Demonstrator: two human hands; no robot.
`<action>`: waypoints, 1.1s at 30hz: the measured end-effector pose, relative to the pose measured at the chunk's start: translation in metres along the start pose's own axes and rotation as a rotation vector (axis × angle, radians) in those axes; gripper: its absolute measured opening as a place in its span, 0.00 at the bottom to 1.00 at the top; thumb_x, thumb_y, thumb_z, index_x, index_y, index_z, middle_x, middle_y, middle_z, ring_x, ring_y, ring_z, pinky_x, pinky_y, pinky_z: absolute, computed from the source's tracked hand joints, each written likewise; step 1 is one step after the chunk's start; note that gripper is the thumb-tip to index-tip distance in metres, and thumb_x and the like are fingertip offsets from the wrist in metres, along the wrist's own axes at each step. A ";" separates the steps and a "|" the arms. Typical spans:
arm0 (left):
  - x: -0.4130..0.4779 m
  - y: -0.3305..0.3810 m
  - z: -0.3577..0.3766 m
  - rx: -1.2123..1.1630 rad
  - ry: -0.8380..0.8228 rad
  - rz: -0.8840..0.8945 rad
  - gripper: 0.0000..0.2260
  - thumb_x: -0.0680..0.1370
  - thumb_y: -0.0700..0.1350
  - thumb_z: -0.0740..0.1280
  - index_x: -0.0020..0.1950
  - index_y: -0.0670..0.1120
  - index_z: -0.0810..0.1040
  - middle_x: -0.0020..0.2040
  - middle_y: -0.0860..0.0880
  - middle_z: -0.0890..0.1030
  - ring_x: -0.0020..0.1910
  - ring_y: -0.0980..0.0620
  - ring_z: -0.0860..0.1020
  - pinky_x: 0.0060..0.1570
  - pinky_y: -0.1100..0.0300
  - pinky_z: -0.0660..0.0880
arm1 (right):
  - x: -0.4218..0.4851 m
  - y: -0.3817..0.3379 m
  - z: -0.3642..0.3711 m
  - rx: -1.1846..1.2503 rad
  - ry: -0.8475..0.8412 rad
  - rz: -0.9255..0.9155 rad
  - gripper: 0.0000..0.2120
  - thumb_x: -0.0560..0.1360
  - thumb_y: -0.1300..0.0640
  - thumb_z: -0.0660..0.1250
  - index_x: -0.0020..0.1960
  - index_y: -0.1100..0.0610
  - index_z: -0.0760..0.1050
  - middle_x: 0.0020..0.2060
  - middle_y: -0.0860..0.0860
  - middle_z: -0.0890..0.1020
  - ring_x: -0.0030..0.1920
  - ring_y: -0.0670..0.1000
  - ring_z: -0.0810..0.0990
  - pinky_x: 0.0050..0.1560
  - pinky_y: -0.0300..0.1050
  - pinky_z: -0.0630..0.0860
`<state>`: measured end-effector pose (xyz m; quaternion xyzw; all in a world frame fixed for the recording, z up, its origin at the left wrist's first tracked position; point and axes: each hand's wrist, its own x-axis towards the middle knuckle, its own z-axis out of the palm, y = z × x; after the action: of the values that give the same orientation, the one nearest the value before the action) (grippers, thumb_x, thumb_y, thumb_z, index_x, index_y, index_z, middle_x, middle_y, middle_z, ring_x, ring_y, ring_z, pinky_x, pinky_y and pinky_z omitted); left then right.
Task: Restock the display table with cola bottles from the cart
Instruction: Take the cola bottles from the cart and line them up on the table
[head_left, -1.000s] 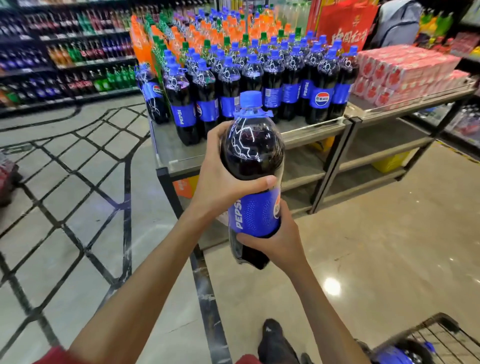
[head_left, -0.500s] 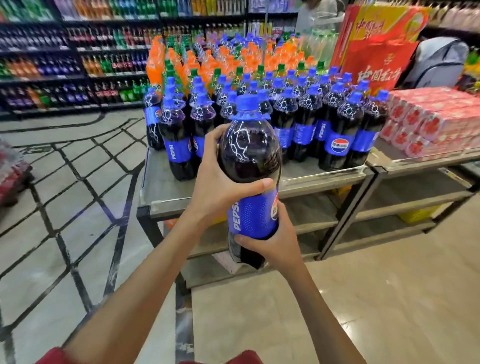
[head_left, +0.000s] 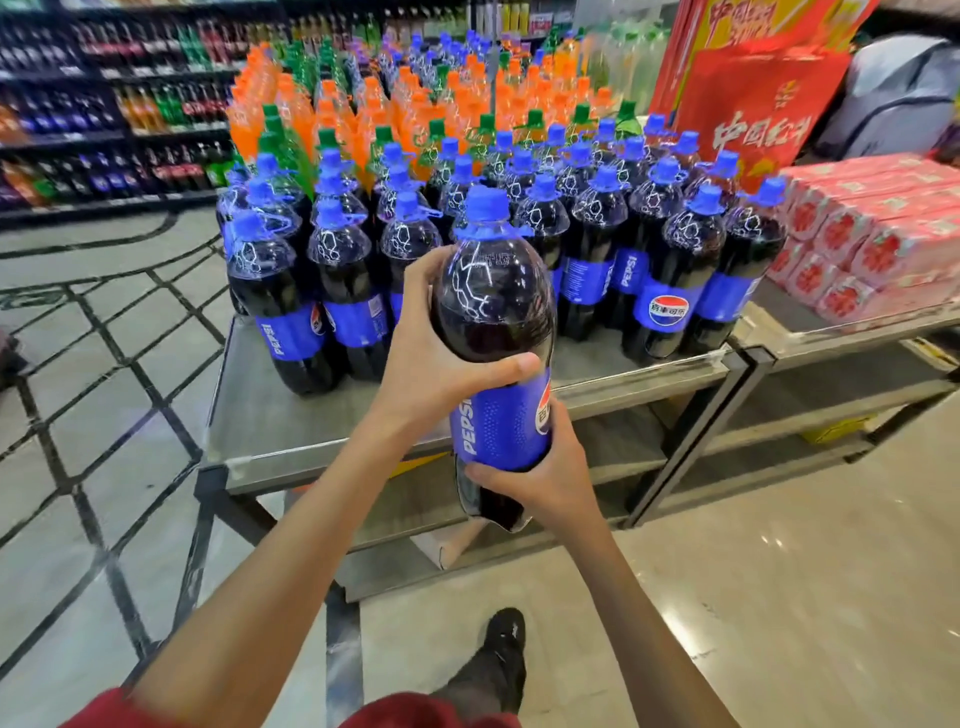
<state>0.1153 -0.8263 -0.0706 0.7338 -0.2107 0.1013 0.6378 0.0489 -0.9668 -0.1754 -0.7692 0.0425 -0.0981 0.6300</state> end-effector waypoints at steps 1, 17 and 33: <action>0.009 -0.006 0.005 -0.004 -0.010 0.001 0.44 0.59 0.45 0.84 0.70 0.51 0.64 0.65 0.58 0.74 0.65 0.61 0.76 0.65 0.63 0.72 | 0.009 0.003 -0.003 -0.001 0.010 0.006 0.42 0.59 0.51 0.87 0.66 0.43 0.69 0.55 0.36 0.80 0.58 0.44 0.81 0.54 0.49 0.83; 0.149 -0.093 0.079 -0.053 -0.076 -0.033 0.47 0.57 0.53 0.84 0.71 0.50 0.65 0.68 0.52 0.73 0.68 0.54 0.75 0.71 0.49 0.70 | 0.156 0.047 -0.064 -0.126 0.083 0.058 0.44 0.58 0.52 0.87 0.68 0.46 0.69 0.54 0.36 0.81 0.55 0.41 0.81 0.51 0.42 0.81; 0.214 -0.133 0.129 0.049 -0.218 -0.063 0.47 0.58 0.52 0.86 0.67 0.59 0.60 0.68 0.52 0.72 0.67 0.57 0.75 0.71 0.51 0.71 | 0.233 0.090 -0.110 -0.147 0.148 0.041 0.48 0.57 0.52 0.87 0.71 0.46 0.65 0.59 0.38 0.79 0.59 0.42 0.80 0.57 0.47 0.82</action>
<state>0.3489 -0.9784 -0.1212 0.7623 -0.2532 0.0058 0.5957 0.2593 -1.1344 -0.2202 -0.8029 0.1116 -0.1383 0.5690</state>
